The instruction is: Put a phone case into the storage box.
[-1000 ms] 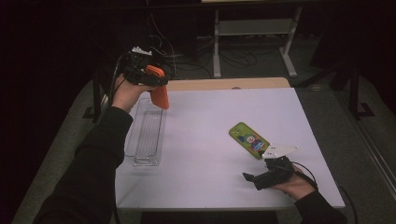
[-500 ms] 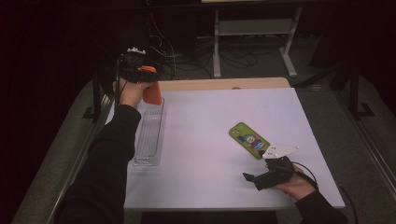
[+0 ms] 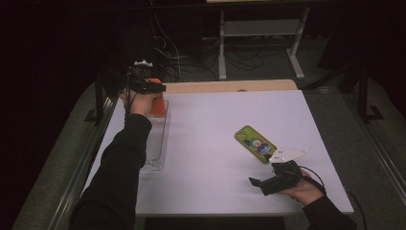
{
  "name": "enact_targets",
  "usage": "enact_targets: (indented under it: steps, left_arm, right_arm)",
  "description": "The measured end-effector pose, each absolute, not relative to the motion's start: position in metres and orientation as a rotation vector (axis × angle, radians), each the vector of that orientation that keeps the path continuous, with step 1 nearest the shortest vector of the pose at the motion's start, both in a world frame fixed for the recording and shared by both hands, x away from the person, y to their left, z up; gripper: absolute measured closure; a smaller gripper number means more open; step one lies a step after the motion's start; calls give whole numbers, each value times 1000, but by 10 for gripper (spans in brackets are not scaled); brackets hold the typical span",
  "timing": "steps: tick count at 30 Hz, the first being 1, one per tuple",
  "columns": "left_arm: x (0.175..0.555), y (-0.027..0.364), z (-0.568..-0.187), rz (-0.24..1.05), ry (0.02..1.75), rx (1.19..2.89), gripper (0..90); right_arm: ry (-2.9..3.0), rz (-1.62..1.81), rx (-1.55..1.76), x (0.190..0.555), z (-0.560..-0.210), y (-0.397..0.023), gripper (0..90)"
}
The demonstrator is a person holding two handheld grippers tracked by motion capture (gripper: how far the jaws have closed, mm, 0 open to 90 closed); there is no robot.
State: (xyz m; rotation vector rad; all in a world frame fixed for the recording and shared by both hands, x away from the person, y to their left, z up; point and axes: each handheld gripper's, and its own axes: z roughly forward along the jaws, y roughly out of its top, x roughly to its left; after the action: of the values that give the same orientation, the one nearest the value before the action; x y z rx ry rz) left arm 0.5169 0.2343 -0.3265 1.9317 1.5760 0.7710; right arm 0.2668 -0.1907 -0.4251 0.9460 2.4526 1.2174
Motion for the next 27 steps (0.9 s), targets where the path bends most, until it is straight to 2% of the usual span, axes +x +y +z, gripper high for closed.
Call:
enact_targets:
  steps: [27]
  left_arm:
    - [523,230,-350,789,1613,1936,137]
  right_arm:
    - [2453,1214,959,267,-426,-193,3]
